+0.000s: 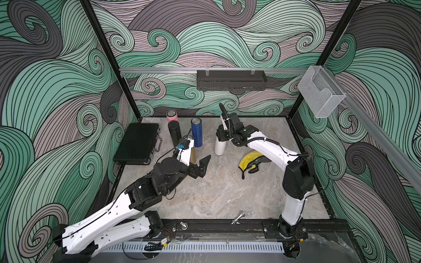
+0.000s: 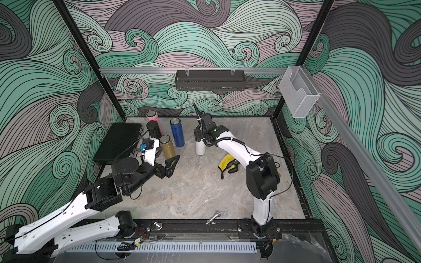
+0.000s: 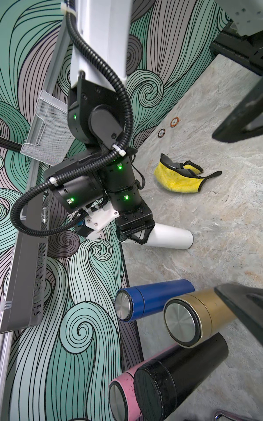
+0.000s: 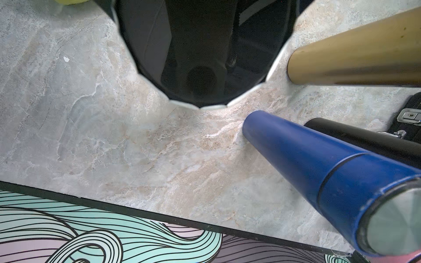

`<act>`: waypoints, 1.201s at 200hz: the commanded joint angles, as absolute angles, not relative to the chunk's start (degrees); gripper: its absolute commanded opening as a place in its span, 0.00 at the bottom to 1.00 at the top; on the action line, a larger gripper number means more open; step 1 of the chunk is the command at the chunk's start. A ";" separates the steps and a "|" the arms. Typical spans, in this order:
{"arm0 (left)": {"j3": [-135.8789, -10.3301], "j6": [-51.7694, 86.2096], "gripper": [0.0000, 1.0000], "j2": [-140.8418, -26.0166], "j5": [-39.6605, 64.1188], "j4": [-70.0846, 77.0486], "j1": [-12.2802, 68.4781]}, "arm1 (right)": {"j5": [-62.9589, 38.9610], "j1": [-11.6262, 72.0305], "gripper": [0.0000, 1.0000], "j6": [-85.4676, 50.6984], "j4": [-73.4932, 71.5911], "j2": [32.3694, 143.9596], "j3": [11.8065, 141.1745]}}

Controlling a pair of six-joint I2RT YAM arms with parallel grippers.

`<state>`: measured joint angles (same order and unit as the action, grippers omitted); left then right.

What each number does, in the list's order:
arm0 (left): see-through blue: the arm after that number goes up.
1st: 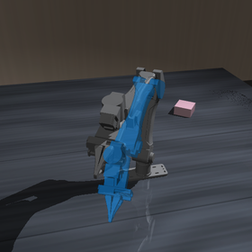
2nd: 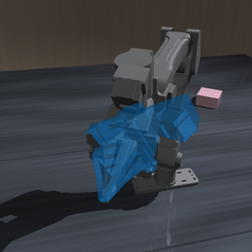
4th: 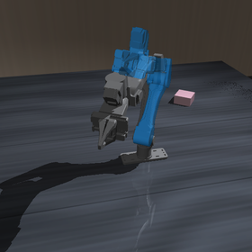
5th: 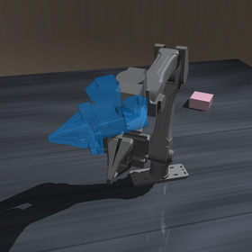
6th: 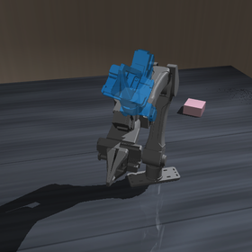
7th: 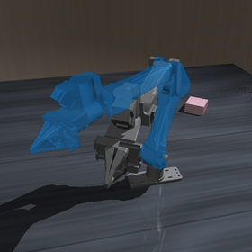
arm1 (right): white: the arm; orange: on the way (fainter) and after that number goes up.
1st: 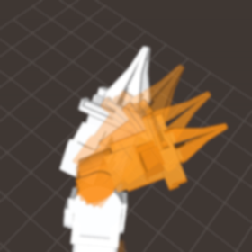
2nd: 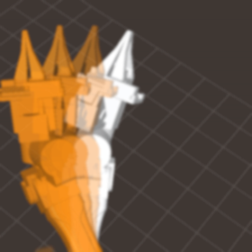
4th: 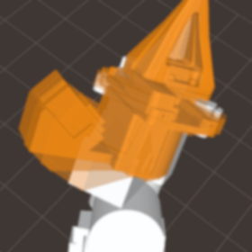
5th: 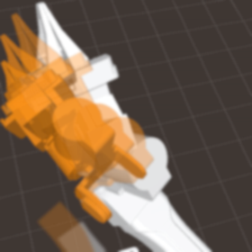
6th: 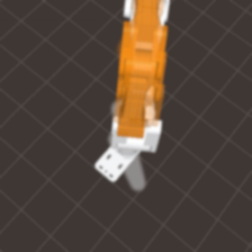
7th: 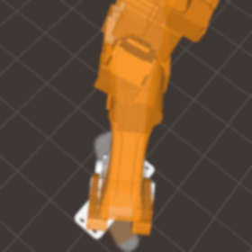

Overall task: Wipe the surface of the thermos
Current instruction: Adjust the thermos at the center of the board.

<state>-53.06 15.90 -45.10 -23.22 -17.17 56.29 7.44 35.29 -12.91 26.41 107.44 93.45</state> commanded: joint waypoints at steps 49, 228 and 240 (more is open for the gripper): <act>-52.38 15.81 0.94 -44.89 -25.97 -16.87 56.08 | 12.92 35.52 0.53 -10.69 25.23 105.15 92.56; -51.95 15.34 0.98 -45.07 -28.64 -16.38 55.99 | 15.23 36.65 0.97 -12.21 22.51 99.72 87.89; -53.07 15.50 0.98 -45.09 -31.52 -18.02 55.99 | 15.87 36.65 0.99 -12.30 23.32 98.64 87.80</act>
<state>-51.62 15.88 -45.56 -26.55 -16.75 56.29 13.82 36.38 -12.40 22.04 101.60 86.98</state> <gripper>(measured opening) 0.977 0.971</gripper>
